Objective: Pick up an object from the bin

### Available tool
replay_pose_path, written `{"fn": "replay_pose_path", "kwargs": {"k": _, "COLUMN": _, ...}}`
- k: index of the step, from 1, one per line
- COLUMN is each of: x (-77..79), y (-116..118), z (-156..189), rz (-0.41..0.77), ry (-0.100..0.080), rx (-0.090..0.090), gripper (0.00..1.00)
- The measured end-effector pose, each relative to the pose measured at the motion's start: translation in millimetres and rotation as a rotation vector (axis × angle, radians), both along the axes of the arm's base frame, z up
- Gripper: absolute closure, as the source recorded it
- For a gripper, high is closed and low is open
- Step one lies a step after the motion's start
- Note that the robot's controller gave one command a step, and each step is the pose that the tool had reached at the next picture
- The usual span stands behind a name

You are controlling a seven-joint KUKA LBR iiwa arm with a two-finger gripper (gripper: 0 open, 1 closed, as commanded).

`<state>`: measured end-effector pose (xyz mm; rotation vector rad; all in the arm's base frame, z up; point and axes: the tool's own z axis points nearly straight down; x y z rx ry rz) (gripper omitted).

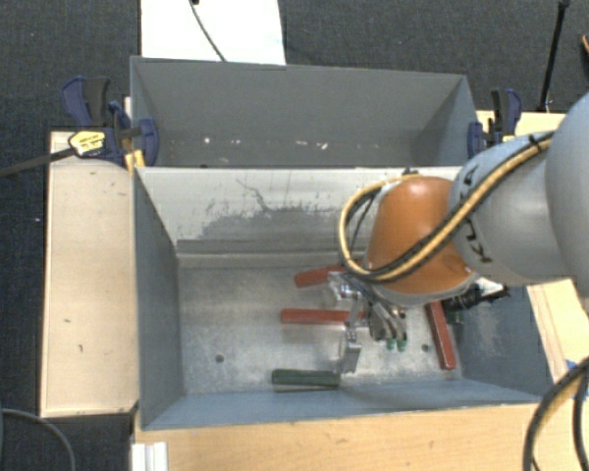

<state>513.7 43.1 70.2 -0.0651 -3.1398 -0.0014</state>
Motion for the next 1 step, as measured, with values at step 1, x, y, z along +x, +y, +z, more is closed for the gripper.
{"fn": "replay_pose_path", "kwargs": {"k": 1, "x": -0.6, "y": 0.1, "z": -0.5, "rz": -0.002, "ry": 0.002, "rx": 0.0, "gripper": 1.0}}
